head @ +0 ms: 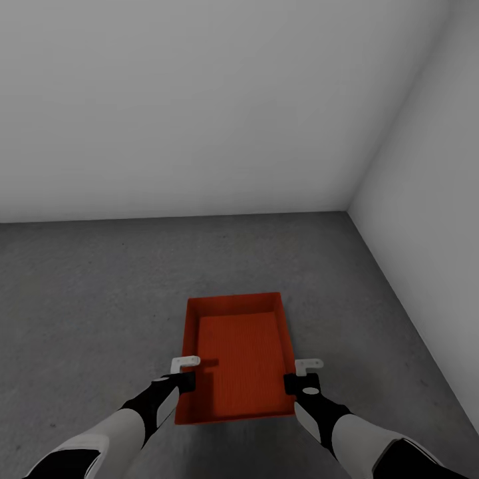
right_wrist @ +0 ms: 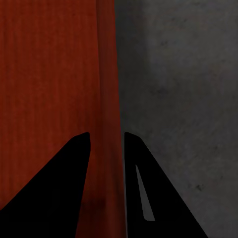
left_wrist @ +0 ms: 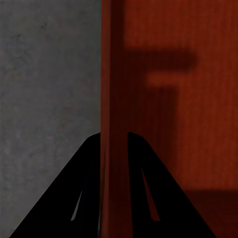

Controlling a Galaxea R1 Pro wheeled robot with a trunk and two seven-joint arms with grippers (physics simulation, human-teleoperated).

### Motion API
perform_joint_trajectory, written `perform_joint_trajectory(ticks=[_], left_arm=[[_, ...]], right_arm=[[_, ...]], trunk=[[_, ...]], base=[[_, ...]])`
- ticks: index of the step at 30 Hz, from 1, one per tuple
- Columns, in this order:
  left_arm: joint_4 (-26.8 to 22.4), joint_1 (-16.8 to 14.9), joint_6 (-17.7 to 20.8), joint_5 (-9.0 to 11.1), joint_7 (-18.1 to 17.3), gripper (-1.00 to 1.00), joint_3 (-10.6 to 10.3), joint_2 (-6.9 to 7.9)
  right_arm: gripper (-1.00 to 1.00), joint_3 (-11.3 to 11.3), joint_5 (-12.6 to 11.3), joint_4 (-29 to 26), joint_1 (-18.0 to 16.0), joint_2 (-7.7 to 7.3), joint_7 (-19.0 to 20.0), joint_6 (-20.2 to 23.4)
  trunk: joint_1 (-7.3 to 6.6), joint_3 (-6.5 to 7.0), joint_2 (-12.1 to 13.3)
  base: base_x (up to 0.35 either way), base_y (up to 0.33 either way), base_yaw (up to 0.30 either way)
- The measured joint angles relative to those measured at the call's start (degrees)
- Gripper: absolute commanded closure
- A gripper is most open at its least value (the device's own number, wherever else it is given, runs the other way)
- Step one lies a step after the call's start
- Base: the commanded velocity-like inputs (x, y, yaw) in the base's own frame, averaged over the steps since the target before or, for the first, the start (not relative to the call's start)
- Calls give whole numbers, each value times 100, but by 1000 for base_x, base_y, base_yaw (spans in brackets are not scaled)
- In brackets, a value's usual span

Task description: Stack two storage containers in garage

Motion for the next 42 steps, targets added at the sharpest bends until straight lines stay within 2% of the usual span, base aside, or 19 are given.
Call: perform_joint_trajectory(ticks=[8, 9, 10, 11, 12, 42], left_arm=[[1, 0, 1, 6, 2, 100, -3, 0], [1, 0, 1, 8, 3, -100, -2, 0], [222, 5, -4, -297, 23, -100, -268, 15], [249, 6, -2, -334, 45, -100, -272, 18], [251, 6, 2, -337, 54, -100, -272, 18], [229, 6, 5, -327, 52, -100, -274, 18]], right_arm=[[100, -15, 22, -4, 0, 0, -1, 7], [100, -28, 41, -8, -1, -1, 0, 14], [-100, -25, 64, -21, -3, -54, 62, 33], [-100, -261, 68, -15, -6, -68, -7, 12], [-100, -273, 66, -14, -6, -69, -13, 5], [-100, -275, 66, -14, -6, -69, 8, 33]], trunk=[[0, 0, 0], [0, 0, 0], [0, 0, 0], [0, 0, 0], [0, 0, 0], [0, 0, 0]], base=[[0, 0, 0], [0, 0, 0], [0, 0, 0], [0, 0, 0], [0, 0, 0], [0, 0, 0]])
